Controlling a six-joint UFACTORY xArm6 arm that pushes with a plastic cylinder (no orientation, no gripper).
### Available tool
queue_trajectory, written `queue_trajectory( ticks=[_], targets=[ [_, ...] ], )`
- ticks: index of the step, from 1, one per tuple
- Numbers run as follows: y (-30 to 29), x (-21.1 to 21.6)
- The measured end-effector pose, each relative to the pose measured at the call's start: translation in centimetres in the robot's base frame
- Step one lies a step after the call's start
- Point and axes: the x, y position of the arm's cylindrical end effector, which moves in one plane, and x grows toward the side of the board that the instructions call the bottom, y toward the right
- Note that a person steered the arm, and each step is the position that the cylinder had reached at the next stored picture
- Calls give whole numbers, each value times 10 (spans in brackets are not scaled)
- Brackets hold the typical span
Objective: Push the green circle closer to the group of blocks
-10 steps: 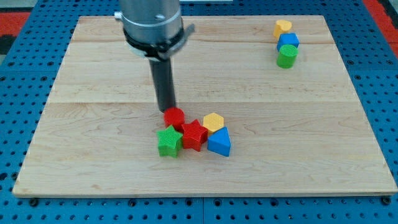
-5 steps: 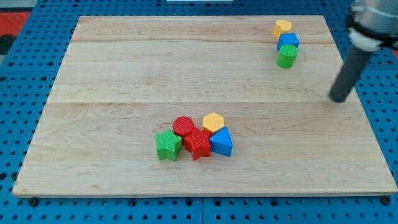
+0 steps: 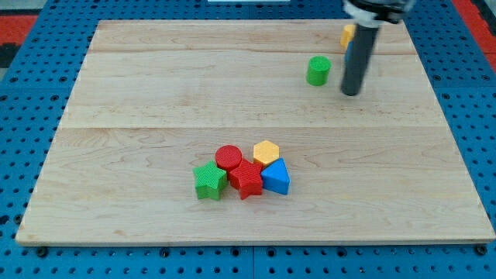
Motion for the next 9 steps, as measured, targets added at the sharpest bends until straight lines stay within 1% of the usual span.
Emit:
queue_trajectory(
  ticks=[1, 2, 3, 4, 5, 7, 8, 9],
  targets=[
    [28, -31],
    [-16, -60],
    [-81, -56],
    [-130, -42],
    [-152, -66],
    [-153, 46],
    [-153, 64],
    [-153, 59]
  ],
)
